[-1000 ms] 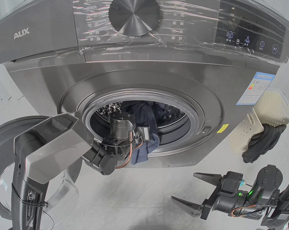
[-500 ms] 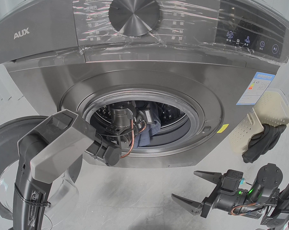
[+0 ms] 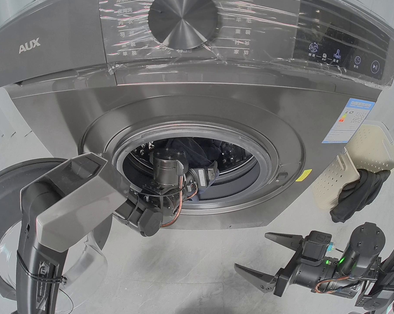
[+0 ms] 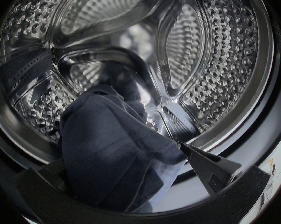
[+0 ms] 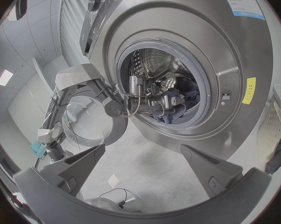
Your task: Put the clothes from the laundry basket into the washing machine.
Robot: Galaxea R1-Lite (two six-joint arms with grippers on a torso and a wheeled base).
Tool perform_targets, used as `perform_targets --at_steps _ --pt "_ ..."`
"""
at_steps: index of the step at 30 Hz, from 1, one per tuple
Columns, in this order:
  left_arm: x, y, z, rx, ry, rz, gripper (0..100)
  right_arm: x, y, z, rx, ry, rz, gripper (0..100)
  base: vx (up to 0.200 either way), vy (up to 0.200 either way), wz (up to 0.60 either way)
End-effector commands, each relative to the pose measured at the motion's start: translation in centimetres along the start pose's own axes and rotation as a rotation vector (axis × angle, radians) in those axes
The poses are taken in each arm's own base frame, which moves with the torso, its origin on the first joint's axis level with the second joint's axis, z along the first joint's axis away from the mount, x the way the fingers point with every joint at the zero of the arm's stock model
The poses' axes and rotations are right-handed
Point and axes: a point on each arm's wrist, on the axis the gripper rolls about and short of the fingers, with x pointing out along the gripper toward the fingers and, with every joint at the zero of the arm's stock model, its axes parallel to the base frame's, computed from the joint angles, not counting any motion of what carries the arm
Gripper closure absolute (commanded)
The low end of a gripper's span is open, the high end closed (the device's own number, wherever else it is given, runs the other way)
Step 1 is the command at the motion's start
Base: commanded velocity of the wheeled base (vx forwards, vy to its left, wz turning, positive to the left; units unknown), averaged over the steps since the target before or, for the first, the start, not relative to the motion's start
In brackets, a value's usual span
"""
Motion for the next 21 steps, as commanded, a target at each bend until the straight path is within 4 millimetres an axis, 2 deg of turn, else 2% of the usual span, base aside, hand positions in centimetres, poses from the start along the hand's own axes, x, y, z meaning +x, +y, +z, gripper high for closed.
perform_targets --at_steps 1,6,7,9,19,21 --pt "-0.2 0.0 -1.5 0.015 0.057 -0.002 0 0.1 0.0 0.0 0.000 0.002 0.001 0 0.000 0.000 0.00" --pt "0.7 0.2 -2.9 0.023 0.073 0.002 0 0.1 0.0 -0.1 0.000 0.004 0.002 0 0.000 0.000 0.00" --pt "0.9 0.2 -2.8 0.021 0.065 0.003 100 0.1 0.0 -0.1 0.000 0.004 0.002 0 0.000 0.000 0.00" --pt "1.1 0.1 -2.6 0.019 0.057 -0.001 100 0.1 0.0 -0.1 0.000 0.003 0.000 0 0.000 0.000 0.00" --pt "3.2 -1.0 2.2 -0.030 -0.135 -0.023 100 0.2 0.0 -0.1 0.000 0.006 0.000 0 0.000 0.000 0.00" --pt "3.8 -0.8 2.3 -0.035 -0.161 -0.014 100 0.2 0.0 -0.2 0.000 0.008 0.000 0 0.000 0.000 0.00"
